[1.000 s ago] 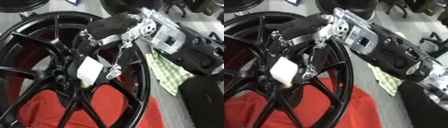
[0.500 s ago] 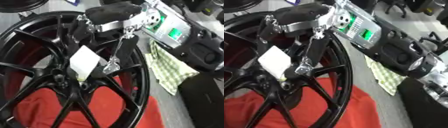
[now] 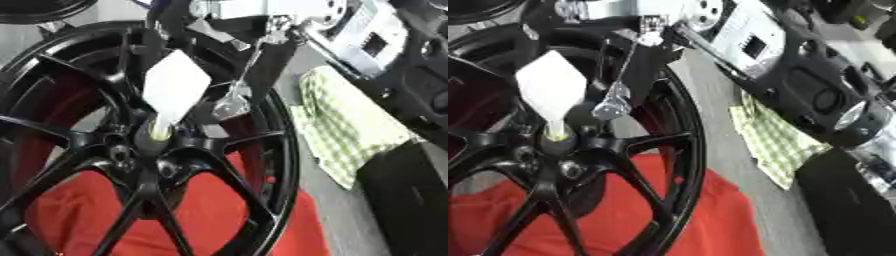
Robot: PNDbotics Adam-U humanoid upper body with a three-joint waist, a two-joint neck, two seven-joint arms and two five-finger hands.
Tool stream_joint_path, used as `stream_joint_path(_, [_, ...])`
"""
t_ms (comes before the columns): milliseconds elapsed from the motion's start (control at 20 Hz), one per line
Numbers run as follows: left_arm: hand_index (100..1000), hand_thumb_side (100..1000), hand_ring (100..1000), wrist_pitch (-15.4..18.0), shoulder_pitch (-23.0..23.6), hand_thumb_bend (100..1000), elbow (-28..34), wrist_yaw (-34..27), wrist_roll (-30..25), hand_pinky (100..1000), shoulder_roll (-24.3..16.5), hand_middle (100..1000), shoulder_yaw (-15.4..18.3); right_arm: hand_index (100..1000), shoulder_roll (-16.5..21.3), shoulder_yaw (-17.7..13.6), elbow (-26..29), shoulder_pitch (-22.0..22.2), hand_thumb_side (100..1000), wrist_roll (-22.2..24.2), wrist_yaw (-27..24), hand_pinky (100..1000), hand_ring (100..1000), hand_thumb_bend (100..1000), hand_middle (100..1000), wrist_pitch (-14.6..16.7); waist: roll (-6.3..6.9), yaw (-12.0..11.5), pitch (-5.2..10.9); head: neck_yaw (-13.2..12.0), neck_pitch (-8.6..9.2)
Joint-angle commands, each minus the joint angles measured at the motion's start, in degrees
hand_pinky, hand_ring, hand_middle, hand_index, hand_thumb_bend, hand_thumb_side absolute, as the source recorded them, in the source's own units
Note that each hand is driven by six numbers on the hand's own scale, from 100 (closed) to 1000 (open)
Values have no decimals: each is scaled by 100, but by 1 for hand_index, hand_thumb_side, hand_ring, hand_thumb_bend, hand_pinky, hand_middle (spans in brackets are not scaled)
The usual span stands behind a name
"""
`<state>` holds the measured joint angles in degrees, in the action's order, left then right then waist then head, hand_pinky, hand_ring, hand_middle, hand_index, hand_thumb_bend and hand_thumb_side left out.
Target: Pull the pin out of the wheel hub.
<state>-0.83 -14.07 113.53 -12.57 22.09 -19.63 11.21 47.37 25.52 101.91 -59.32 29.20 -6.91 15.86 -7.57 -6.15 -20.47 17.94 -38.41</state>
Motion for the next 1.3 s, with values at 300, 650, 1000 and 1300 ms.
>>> stream_joint_path(300, [677,845,603,2,65,111,106,32,74,781,-70,538,110,383,870,-950,1,458,100,-717,-747,817,668,157,289,-270,146,190,199,-212,-31])
stream_joint_path(650, [677,843,604,42,142,109,106,79,181,782,-58,538,209,388,1776,-1950,-445,1443,100,-1335,-1366,812,666,173,293,-188,309,500,199,-570,-36])
stream_joint_path(1000, [677,842,605,79,222,109,106,127,332,783,-12,538,337,399,1866,-2916,-1122,2409,100,-1930,-1687,805,660,187,302,-55,486,898,190,-1013,-5])
stream_joint_path(1300, [677,842,605,97,217,108,106,151,394,785,14,538,377,420,1283,-3747,-1601,3240,100,-2441,-1208,799,662,163,317,-265,574,1047,128,-1177,69])
